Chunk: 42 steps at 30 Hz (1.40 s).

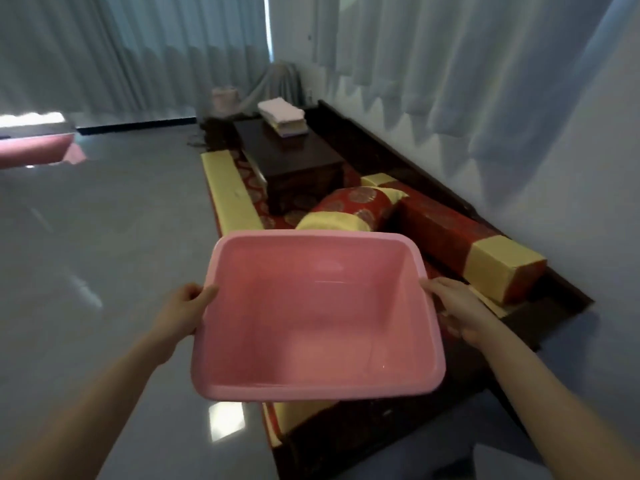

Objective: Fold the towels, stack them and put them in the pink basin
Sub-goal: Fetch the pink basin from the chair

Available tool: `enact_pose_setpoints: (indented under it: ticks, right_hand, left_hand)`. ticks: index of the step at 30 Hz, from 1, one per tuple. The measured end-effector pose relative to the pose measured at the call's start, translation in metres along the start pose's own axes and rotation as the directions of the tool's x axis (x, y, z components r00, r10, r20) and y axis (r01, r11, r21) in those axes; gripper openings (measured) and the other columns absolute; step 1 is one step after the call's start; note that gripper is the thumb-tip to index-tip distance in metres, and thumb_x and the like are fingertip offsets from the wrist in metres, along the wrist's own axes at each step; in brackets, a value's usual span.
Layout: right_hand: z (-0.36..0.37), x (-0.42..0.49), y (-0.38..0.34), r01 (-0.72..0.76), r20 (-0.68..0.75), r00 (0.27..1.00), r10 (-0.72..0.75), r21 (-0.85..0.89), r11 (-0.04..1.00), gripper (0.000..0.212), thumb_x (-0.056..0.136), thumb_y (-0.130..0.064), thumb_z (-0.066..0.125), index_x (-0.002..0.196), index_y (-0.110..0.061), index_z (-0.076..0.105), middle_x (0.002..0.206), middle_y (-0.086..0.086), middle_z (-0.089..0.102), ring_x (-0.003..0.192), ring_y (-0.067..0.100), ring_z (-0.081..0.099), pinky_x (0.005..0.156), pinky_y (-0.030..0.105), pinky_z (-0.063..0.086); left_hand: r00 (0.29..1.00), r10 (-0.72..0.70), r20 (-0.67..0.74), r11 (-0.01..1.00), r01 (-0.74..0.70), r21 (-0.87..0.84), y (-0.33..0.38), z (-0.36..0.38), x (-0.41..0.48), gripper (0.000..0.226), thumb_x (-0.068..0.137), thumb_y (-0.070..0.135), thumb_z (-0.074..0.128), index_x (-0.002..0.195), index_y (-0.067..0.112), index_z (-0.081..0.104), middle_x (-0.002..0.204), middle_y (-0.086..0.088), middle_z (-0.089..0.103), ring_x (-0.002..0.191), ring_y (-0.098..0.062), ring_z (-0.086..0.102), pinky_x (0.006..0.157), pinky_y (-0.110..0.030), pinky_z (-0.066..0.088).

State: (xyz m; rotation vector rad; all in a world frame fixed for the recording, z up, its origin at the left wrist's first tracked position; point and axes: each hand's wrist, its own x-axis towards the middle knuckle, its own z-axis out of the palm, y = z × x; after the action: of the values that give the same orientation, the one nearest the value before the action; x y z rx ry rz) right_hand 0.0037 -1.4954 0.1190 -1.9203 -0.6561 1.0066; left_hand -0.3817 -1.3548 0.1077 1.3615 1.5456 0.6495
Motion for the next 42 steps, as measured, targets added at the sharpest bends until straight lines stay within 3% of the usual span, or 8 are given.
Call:
enact_pose_setpoints:
  ticks: [3,7,11,14,21,24,34,42]
  right_hand:
    - [0.093,0.003,-0.036,-0.055,0.168,0.985,0.045,0.058,0.997,0.019,0.089,-0.029,0.061,0.095,-0.013,0.070,0.098,0.008,0.066,0.093,0.024,0.061,0.069,0.036,0.049]
    - [0.194,0.011,-0.069,-0.040,0.317,0.947,0.051,-0.041,0.998,0.027,0.088,-0.037,0.062,0.100,-0.014,0.071,0.100,0.010,0.069,0.091,0.024,0.063,0.074,0.038,0.052]
    - [0.288,0.026,-0.095,0.014,0.370,0.928,0.040,-0.143,0.990,0.041,0.088,-0.047,0.060,0.101,-0.010,0.072,0.104,0.022,0.069,0.091,0.032,0.062,0.077,0.039,0.052]
    - [0.347,0.044,-0.113,0.036,0.393,0.919,0.039,-0.181,0.983,0.044,0.088,-0.045,0.060,0.102,-0.005,0.070,0.108,0.024,0.068,0.087,0.030,0.063,0.076,0.038,0.051]
    - [0.477,0.126,-0.166,0.037,0.369,0.929,0.032,-0.179,0.983,0.037,0.090,-0.044,0.058,0.089,-0.009,0.070,0.084,0.010,0.070,0.082,0.027,0.066,0.075,0.039,0.055]
    - [0.528,0.170,-0.203,0.008,0.361,0.931,0.052,-0.163,0.987,0.036,0.090,-0.043,0.058,0.092,-0.009,0.069,0.092,0.012,0.071,0.088,0.031,0.067,0.076,0.040,0.056]
    - [0.686,0.290,-0.348,0.022,0.330,0.943,0.034,-0.164,0.986,0.036,0.090,-0.043,0.060,0.098,-0.010,0.070,0.096,0.013,0.072,0.091,0.030,0.067,0.067,0.036,0.053]
    - [0.741,0.397,-0.420,-0.107,0.096,0.990,0.107,-0.008,0.994,0.032,0.088,-0.040,0.062,0.094,-0.011,0.073,0.093,0.015,0.072,0.090,0.032,0.067,0.077,0.042,0.056]
  left_hand:
    - [0.990,-0.126,0.058,0.974,0.135,-0.181,-0.027,-0.102,0.004,0.024,0.092,0.030,0.058,0.091,0.007,0.064,0.078,-0.009,0.058,0.070,-0.023,0.054,0.064,-0.030,0.046]
    - [0.967,-0.247,0.057,0.930,0.253,-0.266,-0.063,-0.196,0.011,0.029,0.091,0.037,0.058,0.071,0.015,0.061,0.058,-0.001,0.048,0.055,-0.016,0.043,0.055,-0.027,0.037]
    - [0.936,-0.351,-0.018,0.884,0.325,-0.337,-0.108,-0.256,0.033,0.034,0.090,0.040,0.059,0.065,0.017,0.053,0.054,0.000,0.034,0.051,-0.016,0.033,0.054,-0.026,0.033]
    - [0.917,-0.397,-0.043,0.862,0.356,-0.360,-0.131,-0.290,0.063,0.030,0.089,0.040,0.059,0.077,0.013,0.059,0.058,-0.003,0.044,0.053,-0.018,0.041,0.054,-0.025,0.040]
    - [0.912,-0.400,-0.090,0.864,0.342,-0.369,-0.138,-0.363,0.205,0.033,0.089,0.039,0.060,0.089,0.006,0.065,0.060,-0.006,0.053,0.058,-0.021,0.046,0.058,-0.028,0.042]
    - [0.928,-0.366,-0.070,0.883,0.323,-0.340,-0.125,-0.399,0.278,0.032,0.090,0.037,0.059,0.087,0.006,0.065,0.050,-0.002,0.057,0.056,-0.021,0.049,0.058,-0.029,0.044]
    - [0.927,-0.374,-0.032,0.873,0.340,-0.350,-0.099,-0.517,0.498,0.038,0.090,0.041,0.059,0.105,0.006,0.064,0.087,-0.013,0.063,0.072,-0.024,0.057,0.065,-0.031,0.049]
    - [0.965,-0.241,0.101,0.939,0.258,-0.227,-0.015,-0.551,0.729,0.033,0.090,0.042,0.057,0.097,0.010,0.064,0.083,-0.011,0.063,0.072,-0.025,0.056,0.069,-0.032,0.045]
